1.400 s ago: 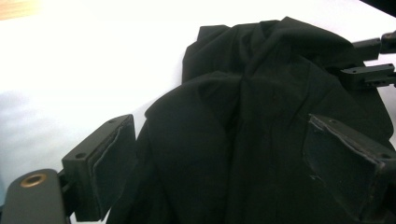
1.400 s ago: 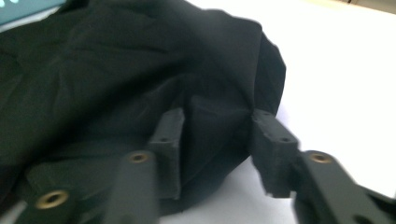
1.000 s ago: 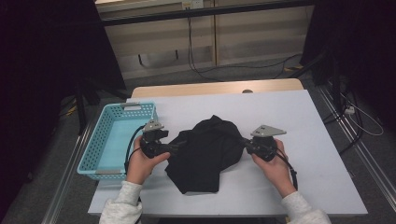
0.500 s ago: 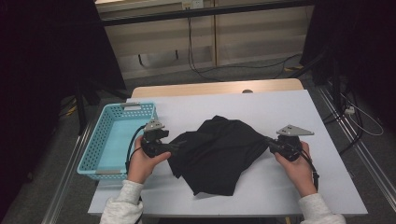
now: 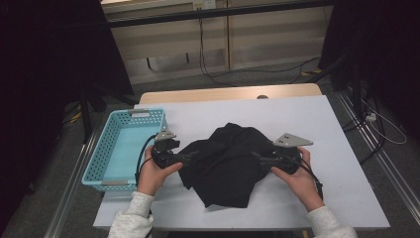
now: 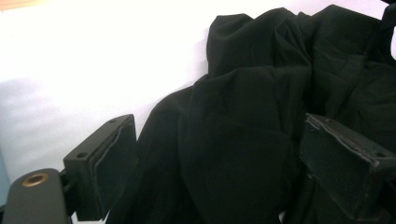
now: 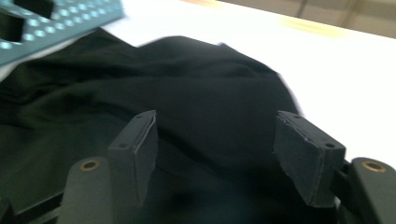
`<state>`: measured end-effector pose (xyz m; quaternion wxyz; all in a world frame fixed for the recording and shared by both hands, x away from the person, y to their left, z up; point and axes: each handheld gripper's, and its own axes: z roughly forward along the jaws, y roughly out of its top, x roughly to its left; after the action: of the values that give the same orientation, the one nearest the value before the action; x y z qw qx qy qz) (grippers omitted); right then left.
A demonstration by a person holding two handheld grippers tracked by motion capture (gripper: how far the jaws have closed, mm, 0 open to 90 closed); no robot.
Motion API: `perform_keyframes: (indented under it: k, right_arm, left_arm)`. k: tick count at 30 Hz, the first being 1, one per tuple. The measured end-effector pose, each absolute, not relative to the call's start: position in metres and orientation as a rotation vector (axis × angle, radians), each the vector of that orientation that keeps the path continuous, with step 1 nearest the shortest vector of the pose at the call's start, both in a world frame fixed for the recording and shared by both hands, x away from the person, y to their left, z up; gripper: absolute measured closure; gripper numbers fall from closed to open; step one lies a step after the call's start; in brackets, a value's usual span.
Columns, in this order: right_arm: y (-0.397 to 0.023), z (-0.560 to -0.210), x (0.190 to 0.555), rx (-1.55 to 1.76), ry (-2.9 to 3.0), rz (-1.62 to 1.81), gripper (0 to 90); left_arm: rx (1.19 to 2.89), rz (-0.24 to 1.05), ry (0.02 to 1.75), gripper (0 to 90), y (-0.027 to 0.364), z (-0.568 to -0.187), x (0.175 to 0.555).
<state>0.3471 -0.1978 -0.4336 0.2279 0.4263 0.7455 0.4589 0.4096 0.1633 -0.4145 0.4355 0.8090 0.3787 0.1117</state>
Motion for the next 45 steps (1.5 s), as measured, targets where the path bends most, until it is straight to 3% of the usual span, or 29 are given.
perform_keyframes:
  k: [7,11,13,14,15,16,17,18,23,31,45]
  right_arm:
    - [-0.172,-0.438,0.354,1.119,2.123,1.196,33.2]
    - [-0.167,-0.447,0.358,1.131,2.182,1.152,41.0]
    - [-0.165,-0.457,0.362,1.158,2.249,1.084,53.0]
    - [-0.165,-0.457,0.362,1.158,2.249,1.084,53.0]
    - [-0.166,-0.462,0.363,1.171,2.271,1.054,66.0]
    - [-0.166,-0.462,0.363,1.171,2.271,1.054,66.0]
    - [-0.169,-0.46,0.364,1.182,2.278,1.063,83.6]
    - [-0.17,-0.46,0.363,1.183,2.28,1.061,86.8]
    - [-0.184,-0.454,0.361,1.203,2.236,1.086,88.8]
    - [-0.243,-0.44,0.351,1.338,2.053,1.195,88.6]
    - [-0.251,-0.44,0.347,1.358,2.009,1.208,87.9]
  left_arm:
    - [2.01,0.279,0.946,12.6,0.162,-0.416,0.407]
    - [2.007,0.275,0.963,12.8,0.162,-0.417,0.406]
    - [2.014,0.274,0.957,12.8,0.161,-0.415,0.406]
    - [2.006,0.273,0.958,12.8,0.159,-0.414,0.405]
    - [2.006,0.274,0.952,12.4,0.159,-0.413,0.405]
    - [2.008,0.269,0.946,12.4,0.158,-0.413,0.404]
    - [2.001,0.271,0.948,12.4,0.156,-0.413,0.404]
    - [2.003,0.268,0.949,12.3,0.156,-0.413,0.404]
    - [2.016,0.274,0.947,11.7,0.154,-0.415,0.404]
    - [2.01,0.267,0.969,11.8,0.152,-0.42,0.406]
    - [2.031,0.248,0.945,17.5,0.137,-0.434,0.408]
